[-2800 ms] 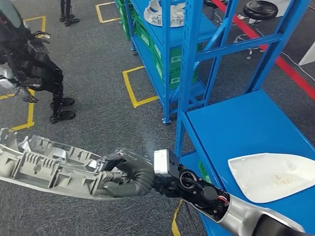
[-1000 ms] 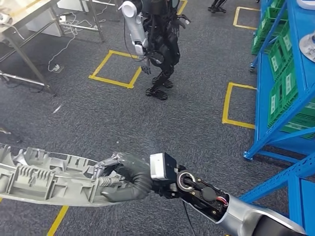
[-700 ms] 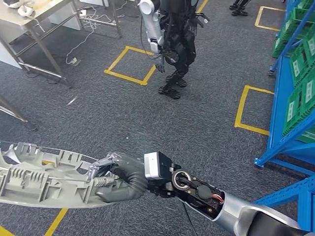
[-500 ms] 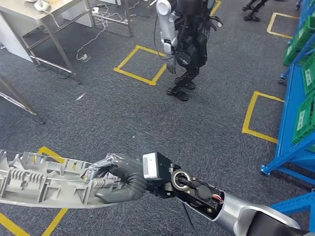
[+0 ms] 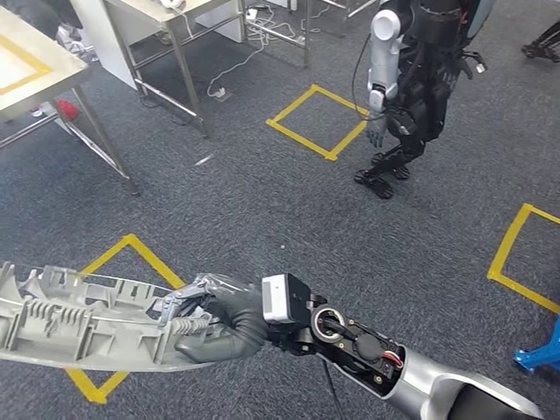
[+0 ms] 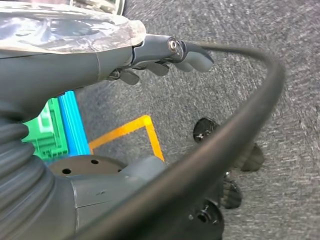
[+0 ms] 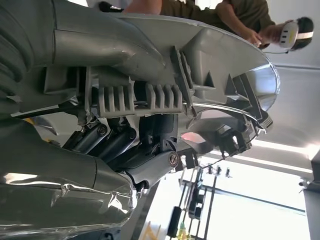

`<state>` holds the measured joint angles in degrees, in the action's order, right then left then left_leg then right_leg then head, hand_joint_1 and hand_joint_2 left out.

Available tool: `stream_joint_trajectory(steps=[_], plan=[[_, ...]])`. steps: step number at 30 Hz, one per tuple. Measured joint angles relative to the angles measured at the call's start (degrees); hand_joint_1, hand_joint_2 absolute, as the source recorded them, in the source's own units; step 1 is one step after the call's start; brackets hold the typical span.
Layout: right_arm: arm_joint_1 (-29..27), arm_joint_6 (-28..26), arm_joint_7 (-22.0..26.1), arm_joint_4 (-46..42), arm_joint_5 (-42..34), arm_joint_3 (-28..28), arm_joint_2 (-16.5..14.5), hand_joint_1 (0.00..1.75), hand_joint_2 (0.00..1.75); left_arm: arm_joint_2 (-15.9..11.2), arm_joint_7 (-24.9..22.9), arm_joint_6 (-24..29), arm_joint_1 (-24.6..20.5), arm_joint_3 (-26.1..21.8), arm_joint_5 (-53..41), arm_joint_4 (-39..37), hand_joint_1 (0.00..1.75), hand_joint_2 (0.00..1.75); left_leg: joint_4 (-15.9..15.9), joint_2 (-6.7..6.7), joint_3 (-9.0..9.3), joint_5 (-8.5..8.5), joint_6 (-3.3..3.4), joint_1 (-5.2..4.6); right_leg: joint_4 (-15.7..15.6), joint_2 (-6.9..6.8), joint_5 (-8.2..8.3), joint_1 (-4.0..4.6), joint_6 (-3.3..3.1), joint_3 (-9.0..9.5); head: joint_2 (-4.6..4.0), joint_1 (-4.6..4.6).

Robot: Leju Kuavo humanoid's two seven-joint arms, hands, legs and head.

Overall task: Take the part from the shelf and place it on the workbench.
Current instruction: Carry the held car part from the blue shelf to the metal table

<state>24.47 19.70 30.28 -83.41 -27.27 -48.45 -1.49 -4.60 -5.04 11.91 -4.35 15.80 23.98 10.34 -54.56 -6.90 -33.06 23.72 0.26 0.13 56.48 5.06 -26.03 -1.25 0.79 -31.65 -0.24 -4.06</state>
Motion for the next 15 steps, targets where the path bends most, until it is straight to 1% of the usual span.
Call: stream_joint_trajectory(steps=[1,2,3,4,5,6,7,8,9,10,11,12,13,14,15], plan=[[-0.03,0.02,0.01,0.04,-0.01,-0.02,-0.01,1.75,1.75,-0.02,0.0,0.0,0.0,0.0,0.0,0.0,0.0,1.75,0.0,-0.64,-0.25,-0.06,-0.31,0.07,-0.49,-0.26,-0.22,0.02,-0.01,0.41,0.0,0.12],[-0.02,0.03,0.02,0.07,-0.01,-0.03,-0.04,1.75,1.75,-0.13,0.0,0.0,0.08,0.0,0.0,0.0,0.0,1.75,0.06,-1.29,-0.41,-0.15,-0.66,0.17,-0.83,-0.8,-0.3,-0.02,-0.11,0.7,0.0,0.12],[0.04,0.04,0.01,0.09,0.01,-0.06,-0.08,1.75,1.75,-0.15,-0.01,0.01,0.19,0.01,0.0,0.0,0.0,1.75,-0.17,-0.92,-0.57,0.04,-1.02,0.16,-1.16,-1.45,-0.19,-0.06,-0.32,0.98,0.0,0.2],[0.13,-0.01,0.0,0.1,0.0,-0.07,-0.11,1.75,1.75,-0.18,-0.01,0.02,0.27,0.01,-0.02,0.0,0.0,1.75,-1.32,0.31,-1.13,0.77,-1.41,0.09,-1.58,-2.2,-0.09,-0.22,-0.55,1.34,0.0,0.55],[0.23,-0.04,0.02,0.11,0.0,-0.07,-0.15,1.75,1.75,-0.2,-0.02,0.02,0.26,0.02,-0.07,0.0,0.0,1.75,-3.68,2.03,-2.27,2.02,-1.77,0.05,-1.98,-3.0,-0.01,-0.38,-0.77,1.68,0.0,0.96],[0.28,-0.09,0.02,0.14,0.01,-0.07,-0.15,1.75,1.75,-0.13,-0.03,0.03,0.19,0.02,-0.14,0.0,0.0,1.75,-7.15,4.11,-4.07,3.69,-2.11,0.12,-2.19,-3.83,-0.02,-0.37,-0.93,1.93,0.0,1.37],[0.27,-0.15,0.05,0.15,-0.01,-0.06,-0.15,1.75,1.75,-0.13,-0.04,0.03,0.1,0.03,-0.24,0.0,0.0,1.75,-11.06,5.38,-6.24,5.24,-2.43,0.3,-2.26,-4.68,-0.1,-0.35,-1.04,2.03,0.0,1.7],[0.24,-0.2,0.07,0.15,-0.01,-0.06,-0.15,1.75,1.75,-0.1,-0.05,0.02,0.04,0.03,-0.34,0.0,0.0,1.75,-14.28,5.96,-8.15,6.19,-2.67,0.53,-2.26,-5.51,-0.25,-0.35,-1.08,2.1,0.0,1.75],[0.19,-0.25,0.05,0.16,-0.01,-0.07,-0.14,1.75,1.75,-0.07,-0.07,0.02,0.04,0.04,-0.45,0.0,0.0,1.75,-15.94,6.3,-9.3,6.27,-2.87,0.73,-2.26,-6.32,-0.43,-0.38,-1.06,2.21,0.0,1.79],[0.16,-0.32,0.04,0.16,-0.01,-0.07,-0.14,1.75,1.75,-0.08,-0.08,0.01,0.1,0.04,-0.54,0.0,0.0,1.75,-15.37,6.59,-9.3,5.23,-3.02,0.92,-2.26,-7.07,-0.65,-0.45,-0.96,2.39,0.0,1.81],[0.16,-0.36,0.03,0.16,0.0,-0.07,-0.13,1.75,1.75,-0.12,-0.1,0.01,0.16,0.05,-0.61,0.0,0.0,1.75,-12.8,7.04,-8.19,3.39,-3.13,1.08,-2.25,-7.75,-0.91,-0.53,-0.81,2.66,0.0,1.85],[0.17,-0.38,0.01,0.16,0.02,-0.07,-0.13,1.75,1.75,-0.16,-0.11,0.0,0.21,0.05,-0.66,0.0,0.0,1.75,-8.93,8.0,-6.3,1.2,-3.17,1.18,-2.25,-8.38,-1.2,-0.58,-0.56,3.01,0.0,1.9],[0.18,-0.4,-0.01,0.16,0.03,-0.07,-0.13,1.75,1.75,-0.21,-0.11,0.0,0.18,0.06,-0.69,0.0,0.0,1.75,-4.91,9.14,-4.3,-0.53,-3.18,1.09,-2.16,-8.92,-1.57,-0.46,-0.23,3.3,0.0,2.01],[0.19,-0.4,-0.05,0.15,0.06,-0.07,-0.13,1.75,1.75,-0.23,-0.11,-0.02,0.1,0.07,-0.72,0.0,0.0,1.75,-2.06,9.92,-2.85,-1.5,-2.88,0.96,-2.11,-9.41,-1.9,-0.29,0.12,3.55,0.0,2.02],[0.2,-0.42,-0.08,0.15,0.09,-0.08,-0.12,1.75,1.75,-0.25,-0.11,-0.05,0.02,0.08,-0.74,0.0,0.0,1.75,-0.48,10.34,-2.07,-1.77,-2.48,0.79,-2.09,-9.91,-2.21,-0.07,0.49,3.78,0.0,1.92]])
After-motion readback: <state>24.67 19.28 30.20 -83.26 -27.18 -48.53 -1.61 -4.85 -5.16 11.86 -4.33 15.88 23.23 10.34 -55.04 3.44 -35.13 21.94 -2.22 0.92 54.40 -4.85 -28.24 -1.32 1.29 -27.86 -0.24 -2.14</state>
